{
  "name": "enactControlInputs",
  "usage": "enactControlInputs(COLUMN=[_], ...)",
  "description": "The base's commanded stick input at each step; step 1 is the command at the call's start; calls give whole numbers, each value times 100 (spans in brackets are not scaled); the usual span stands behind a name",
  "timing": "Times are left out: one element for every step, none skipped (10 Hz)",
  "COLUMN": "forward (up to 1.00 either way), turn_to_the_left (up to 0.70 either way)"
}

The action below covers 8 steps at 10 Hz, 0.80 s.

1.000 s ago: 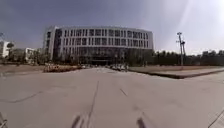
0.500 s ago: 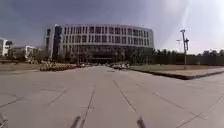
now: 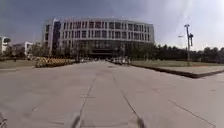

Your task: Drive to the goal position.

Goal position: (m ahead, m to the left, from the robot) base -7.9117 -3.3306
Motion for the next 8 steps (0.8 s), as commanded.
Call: enactControlInputs(forward=[100, 100, 100, 100, 100, 100, 100, 100], turn_to_the_left=[0, 0, 0, 0, 0, 0, 0, 0])
